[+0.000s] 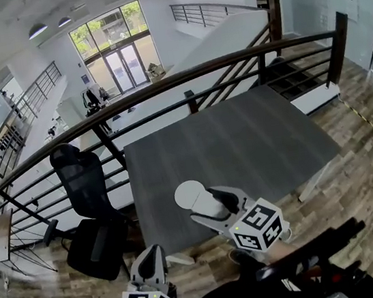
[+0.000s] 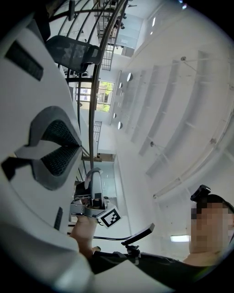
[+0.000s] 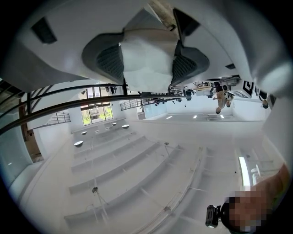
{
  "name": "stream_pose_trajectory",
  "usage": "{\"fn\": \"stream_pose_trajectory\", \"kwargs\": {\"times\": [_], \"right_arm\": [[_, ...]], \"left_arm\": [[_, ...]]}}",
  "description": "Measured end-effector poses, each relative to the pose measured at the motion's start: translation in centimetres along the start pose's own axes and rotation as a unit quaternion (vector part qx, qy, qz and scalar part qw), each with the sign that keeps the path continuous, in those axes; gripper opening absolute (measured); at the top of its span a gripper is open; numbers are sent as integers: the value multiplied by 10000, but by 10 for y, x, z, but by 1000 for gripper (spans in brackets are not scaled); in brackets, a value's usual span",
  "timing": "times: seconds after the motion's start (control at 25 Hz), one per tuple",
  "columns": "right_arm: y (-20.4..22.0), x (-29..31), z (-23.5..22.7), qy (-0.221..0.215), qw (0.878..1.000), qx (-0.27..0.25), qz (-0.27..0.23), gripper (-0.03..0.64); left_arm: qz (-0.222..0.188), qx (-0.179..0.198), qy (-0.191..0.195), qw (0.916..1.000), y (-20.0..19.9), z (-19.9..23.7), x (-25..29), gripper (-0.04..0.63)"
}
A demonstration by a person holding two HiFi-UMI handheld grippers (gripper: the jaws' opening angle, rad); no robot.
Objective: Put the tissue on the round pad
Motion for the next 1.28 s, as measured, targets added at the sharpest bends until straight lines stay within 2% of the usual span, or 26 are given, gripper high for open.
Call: {"fn": "stream_pose_trajectory", "kwargs": {"times": [0.12,0.28,0.64,0.96,1.28], "right_arm": [[-9,11,-13,-110,9999,-69,7,330],[-18,31,-32,-315,9994,-106,-25,330],[-30,63,-68,-618,9980,-105,95,330],[-27,94,-86,-937,9954,-106,176,330],[-1,122,-109,-1080,9930,-173,454,330]], "left_arm": [[-161,33,-152,9997,-6,6,12,5],[-182,52,-393,9990,-14,13,28,5],[-525,47,-642,9965,-43,19,57,5],[-129,186,-1227,9922,-32,30,63,5],[-192,123,-1556,9876,-28,37,78,5]]}}
Point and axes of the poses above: the fingertips, and each gripper's own axes: x forward along the fingers, z to its left, y out of its underside, the point moved 3 cm from there along -x, backward along the fingers, and after that the axes turned 2 degrees about y, right-handed, at the moved point
